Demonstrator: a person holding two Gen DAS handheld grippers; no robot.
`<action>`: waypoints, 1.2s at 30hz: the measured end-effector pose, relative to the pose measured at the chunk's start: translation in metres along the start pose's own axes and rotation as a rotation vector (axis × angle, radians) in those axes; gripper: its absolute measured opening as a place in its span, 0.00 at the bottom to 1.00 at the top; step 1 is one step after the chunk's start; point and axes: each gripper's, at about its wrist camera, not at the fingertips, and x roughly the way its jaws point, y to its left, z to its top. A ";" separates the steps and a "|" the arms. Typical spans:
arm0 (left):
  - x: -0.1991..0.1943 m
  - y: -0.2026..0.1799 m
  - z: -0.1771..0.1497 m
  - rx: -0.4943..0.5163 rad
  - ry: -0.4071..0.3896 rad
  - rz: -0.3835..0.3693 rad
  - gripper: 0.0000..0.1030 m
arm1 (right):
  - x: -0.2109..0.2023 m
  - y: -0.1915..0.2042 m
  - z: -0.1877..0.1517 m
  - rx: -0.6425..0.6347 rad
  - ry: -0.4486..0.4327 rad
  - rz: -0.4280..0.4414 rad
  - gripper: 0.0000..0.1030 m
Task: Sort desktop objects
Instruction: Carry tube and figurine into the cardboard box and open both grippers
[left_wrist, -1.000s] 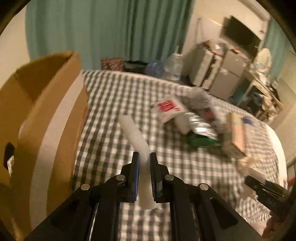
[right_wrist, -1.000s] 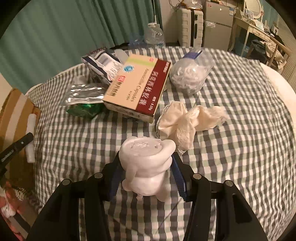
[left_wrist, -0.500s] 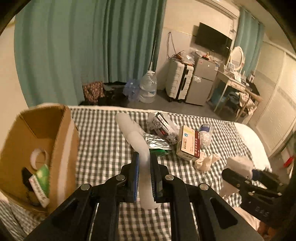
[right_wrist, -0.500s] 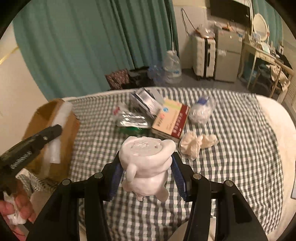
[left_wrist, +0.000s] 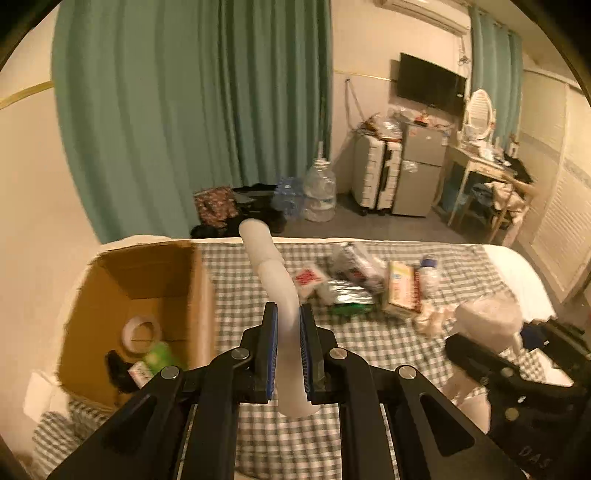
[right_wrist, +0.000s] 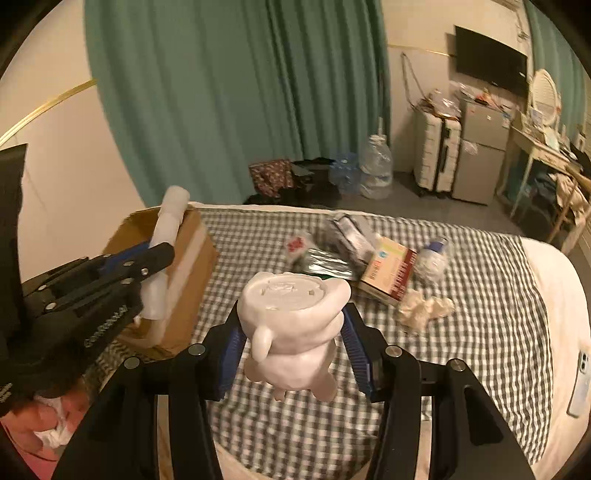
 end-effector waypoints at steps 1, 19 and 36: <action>-0.001 0.008 0.000 -0.007 0.004 0.009 0.11 | 0.000 0.007 0.001 -0.011 -0.007 -0.007 0.49; 0.023 0.176 -0.030 -0.245 0.091 0.220 0.11 | 0.061 0.124 0.015 -0.194 0.071 0.116 0.49; 0.093 0.232 -0.073 -0.333 0.240 0.213 0.65 | 0.172 0.195 0.034 -0.145 0.202 0.290 0.49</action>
